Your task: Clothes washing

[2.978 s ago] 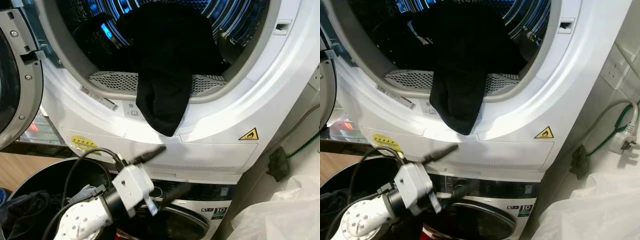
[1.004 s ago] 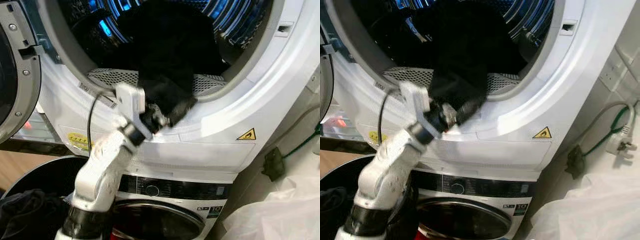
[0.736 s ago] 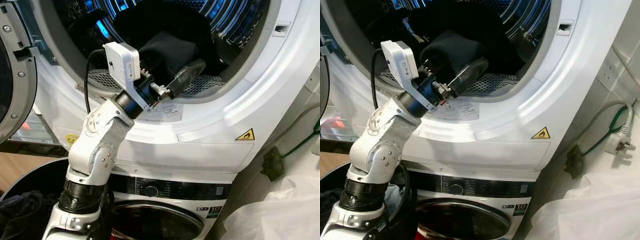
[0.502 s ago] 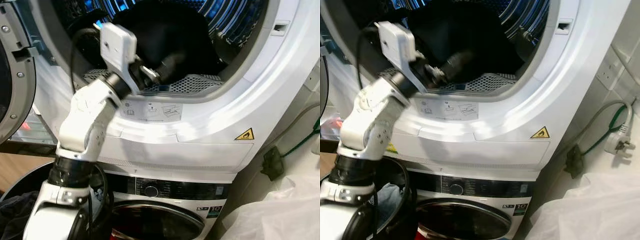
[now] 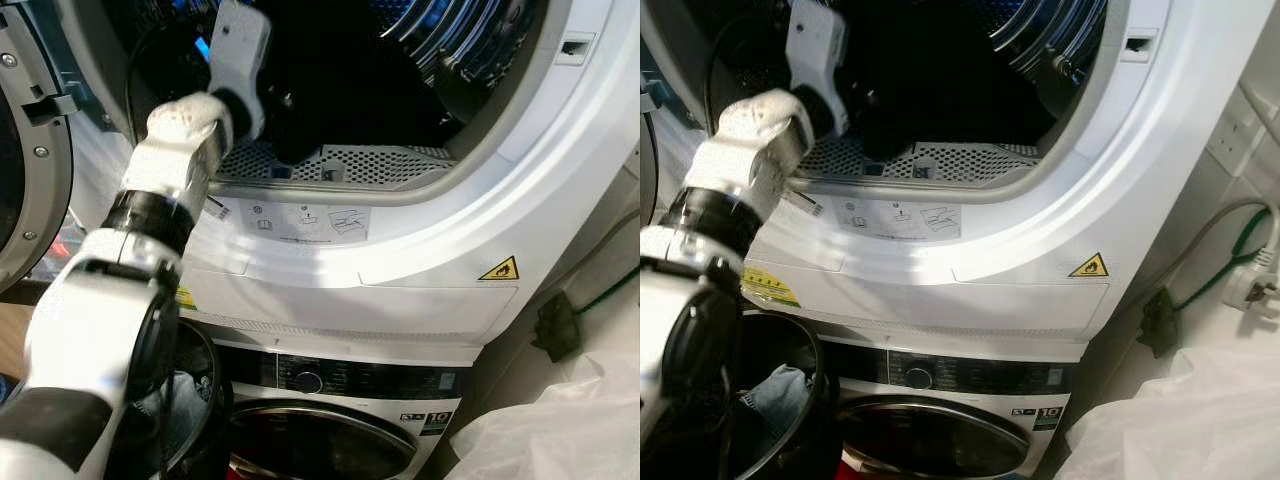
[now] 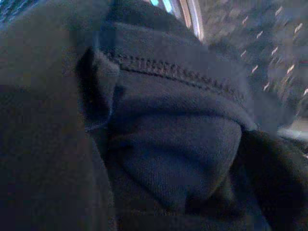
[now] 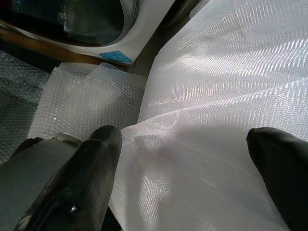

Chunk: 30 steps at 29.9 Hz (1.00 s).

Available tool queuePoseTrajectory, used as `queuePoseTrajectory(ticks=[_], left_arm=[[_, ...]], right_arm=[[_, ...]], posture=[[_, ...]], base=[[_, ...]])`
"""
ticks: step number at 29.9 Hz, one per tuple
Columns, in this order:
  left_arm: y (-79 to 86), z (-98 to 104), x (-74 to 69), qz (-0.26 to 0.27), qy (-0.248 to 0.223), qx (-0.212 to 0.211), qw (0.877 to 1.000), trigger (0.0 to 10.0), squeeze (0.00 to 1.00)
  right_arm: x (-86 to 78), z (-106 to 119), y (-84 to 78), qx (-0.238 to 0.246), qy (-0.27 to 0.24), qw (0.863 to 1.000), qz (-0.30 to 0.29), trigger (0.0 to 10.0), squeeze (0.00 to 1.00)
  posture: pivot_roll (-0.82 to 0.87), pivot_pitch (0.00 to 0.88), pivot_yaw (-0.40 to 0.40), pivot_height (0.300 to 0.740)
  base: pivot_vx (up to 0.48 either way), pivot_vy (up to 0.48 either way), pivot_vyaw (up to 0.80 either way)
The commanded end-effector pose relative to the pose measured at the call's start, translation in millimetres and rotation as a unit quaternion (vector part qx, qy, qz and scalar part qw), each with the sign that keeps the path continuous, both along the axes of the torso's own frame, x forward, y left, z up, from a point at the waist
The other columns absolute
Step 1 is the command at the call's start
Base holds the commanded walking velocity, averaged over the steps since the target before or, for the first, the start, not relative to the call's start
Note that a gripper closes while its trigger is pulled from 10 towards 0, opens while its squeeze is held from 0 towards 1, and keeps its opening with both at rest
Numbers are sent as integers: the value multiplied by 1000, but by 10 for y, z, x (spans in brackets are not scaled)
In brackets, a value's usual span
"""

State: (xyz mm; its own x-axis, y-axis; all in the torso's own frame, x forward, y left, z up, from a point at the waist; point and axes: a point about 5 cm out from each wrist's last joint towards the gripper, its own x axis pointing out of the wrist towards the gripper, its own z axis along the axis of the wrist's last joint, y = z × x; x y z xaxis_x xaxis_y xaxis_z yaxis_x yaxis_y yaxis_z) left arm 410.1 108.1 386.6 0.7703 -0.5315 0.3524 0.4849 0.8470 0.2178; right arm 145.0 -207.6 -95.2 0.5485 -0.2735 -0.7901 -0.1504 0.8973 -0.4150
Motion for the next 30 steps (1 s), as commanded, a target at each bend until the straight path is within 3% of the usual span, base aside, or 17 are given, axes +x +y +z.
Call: queuePoseTrajectory(ticks=[1,7,11,13,15,16,17,18,21,30], left_arm=[[-118,128,-30,-39,-14,-35,999,10000,0],[-402,282,-108,-107,-24,-65,992,10000,0],[-504,339,-135,-108,-33,-75,991,10000,0],[-450,374,-119,-91,-28,-130,987,10000,0],[-469,327,-110,-90,-25,-99,991,10000,0],[-511,231,-102,-110,-11,-53,992,10000,0],[-511,231,-102,-110,-11,-53,992,10000,0],[-545,133,-108,-143,-1,-8,990,10000,0],[-527,-15,-105,-172,14,71,982,10000,0],[-243,116,-73,-102,-11,94,990,10000,0]], right_arm=[[-56,-17,-4,2,1,1000,-10,10000,0],[-93,-20,-40,-1,-2,1000,-26,10000,0],[-123,-23,-72,-6,0,1000,-28,10000,0],[-144,-29,-77,-7,3,1000,-27,10000,0],[-146,-30,-75,-7,3,1000,-27,10000,0],[-144,-33,-62,-5,5,1000,-26,10000,0],[-144,-33,-62,-5,5,1000,-26,10000,0],[-139,-35,-46,-3,5,1000,-25,10000,0],[-124,-38,-4,2,5,1000,-21,10000,0],[-66,-36,85,12,4,1000,-13,10000,0]], posture=[[-2,0,77,740],[-57,0,91,740],[-63,0,90,740],[-57,0,88,740],[-57,0,88,740],[-51,0,87,740],[-51,0,87,740],[-45,0,86,740],[-25,0,85,740],[20,0,82,740]], base=[[0,0,0],[0,0,0],[0,0,0],[0,0,0],[0,0,0],[0,0,0],[0,0,0],[0,0,0],[0,0,0],[0,0,0]])
